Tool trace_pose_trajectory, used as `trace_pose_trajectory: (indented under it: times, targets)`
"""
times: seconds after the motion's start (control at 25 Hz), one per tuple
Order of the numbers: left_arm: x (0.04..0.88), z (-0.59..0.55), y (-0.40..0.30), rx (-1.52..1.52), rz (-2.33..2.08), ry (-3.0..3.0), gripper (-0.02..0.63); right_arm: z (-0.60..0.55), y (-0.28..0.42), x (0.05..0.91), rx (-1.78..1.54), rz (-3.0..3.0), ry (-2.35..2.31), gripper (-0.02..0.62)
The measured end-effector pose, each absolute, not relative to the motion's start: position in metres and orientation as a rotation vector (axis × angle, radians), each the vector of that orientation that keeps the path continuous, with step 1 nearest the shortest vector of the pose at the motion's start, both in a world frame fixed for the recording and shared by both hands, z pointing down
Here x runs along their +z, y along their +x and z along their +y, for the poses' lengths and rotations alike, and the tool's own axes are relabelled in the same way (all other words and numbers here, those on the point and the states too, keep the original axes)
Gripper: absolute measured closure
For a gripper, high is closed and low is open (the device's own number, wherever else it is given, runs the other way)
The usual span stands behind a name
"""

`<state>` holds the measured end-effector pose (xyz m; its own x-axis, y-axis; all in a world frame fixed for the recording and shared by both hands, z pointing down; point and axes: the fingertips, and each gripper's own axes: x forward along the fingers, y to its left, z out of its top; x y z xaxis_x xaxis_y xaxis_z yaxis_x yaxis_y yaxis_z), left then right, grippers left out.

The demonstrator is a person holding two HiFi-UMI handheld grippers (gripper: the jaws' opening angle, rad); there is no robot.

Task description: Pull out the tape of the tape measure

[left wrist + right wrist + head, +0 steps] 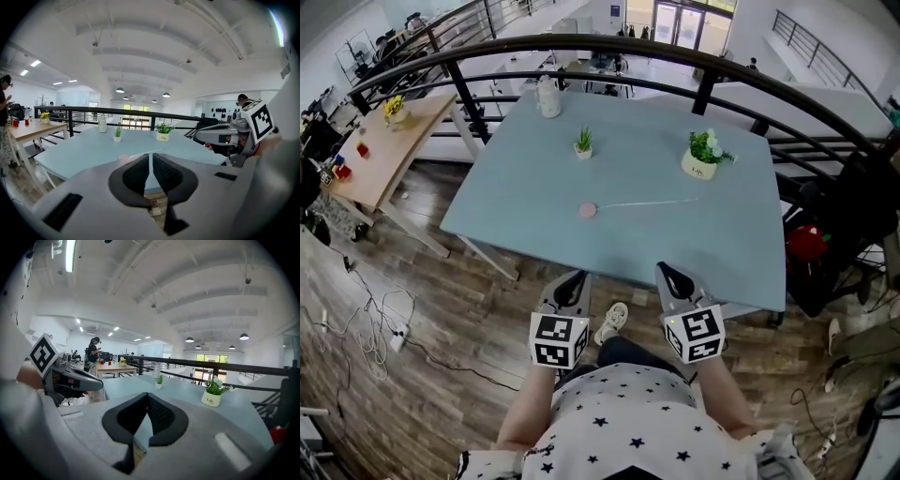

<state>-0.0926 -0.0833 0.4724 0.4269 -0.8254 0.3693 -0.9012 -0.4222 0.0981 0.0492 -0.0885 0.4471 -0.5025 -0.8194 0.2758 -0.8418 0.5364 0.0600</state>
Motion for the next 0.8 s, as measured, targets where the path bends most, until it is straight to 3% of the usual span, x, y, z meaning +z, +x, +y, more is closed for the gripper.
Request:
trace_pose_trajectory:
  times: [0.8]
  targets:
    - [0.468,-0.072,-0.084,0.338,-1.48,2.386,0.58,-0.076,0.035,0.439,0.196,-2.609,1.328,0.591]
